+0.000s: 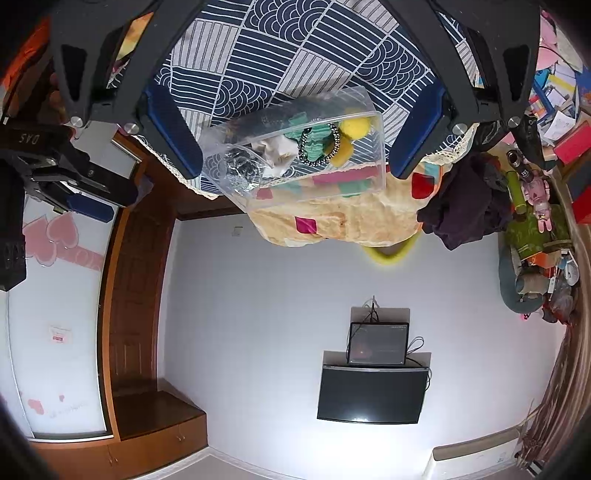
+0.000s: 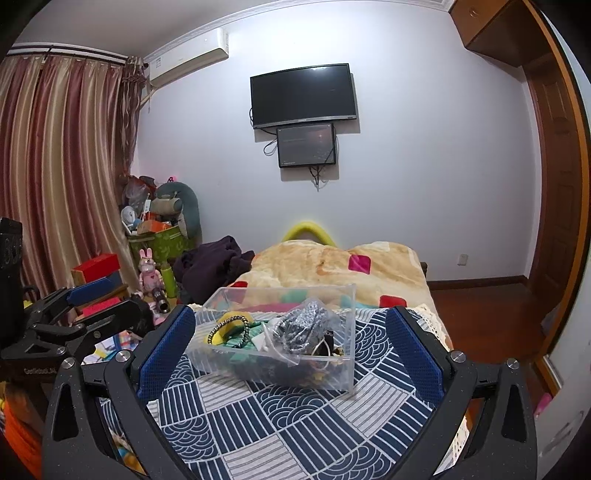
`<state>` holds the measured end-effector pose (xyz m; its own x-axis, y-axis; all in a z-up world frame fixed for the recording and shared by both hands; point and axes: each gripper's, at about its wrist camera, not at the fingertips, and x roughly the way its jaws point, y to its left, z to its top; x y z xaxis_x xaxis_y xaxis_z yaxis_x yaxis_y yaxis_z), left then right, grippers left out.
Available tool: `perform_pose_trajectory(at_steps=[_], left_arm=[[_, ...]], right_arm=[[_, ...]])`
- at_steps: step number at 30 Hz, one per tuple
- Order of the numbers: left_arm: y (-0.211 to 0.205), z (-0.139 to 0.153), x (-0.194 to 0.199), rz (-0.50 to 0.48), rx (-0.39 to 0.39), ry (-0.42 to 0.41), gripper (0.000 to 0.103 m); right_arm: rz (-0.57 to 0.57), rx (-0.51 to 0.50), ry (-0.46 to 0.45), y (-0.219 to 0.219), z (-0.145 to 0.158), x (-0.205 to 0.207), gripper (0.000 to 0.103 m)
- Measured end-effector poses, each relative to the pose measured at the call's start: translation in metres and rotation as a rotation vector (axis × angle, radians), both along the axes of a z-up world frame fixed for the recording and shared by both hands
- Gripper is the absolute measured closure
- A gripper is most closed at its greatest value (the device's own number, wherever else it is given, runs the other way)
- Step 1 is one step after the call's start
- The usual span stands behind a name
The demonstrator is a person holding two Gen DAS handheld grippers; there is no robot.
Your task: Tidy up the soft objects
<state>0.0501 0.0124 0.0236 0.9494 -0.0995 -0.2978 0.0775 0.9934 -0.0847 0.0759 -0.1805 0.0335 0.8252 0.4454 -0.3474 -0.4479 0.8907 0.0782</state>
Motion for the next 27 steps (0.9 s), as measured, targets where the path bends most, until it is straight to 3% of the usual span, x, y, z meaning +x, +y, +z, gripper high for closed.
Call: perform_pose_trajectory(at_steps=[27], left_arm=[[-0.0005, 0.0015, -0.0022, -0.026, 0.004, 0.004, 0.001]], right_arm=[[0.019, -0.021, -0.002, 0.0077, -0.0041, -0.0038, 0.000]])
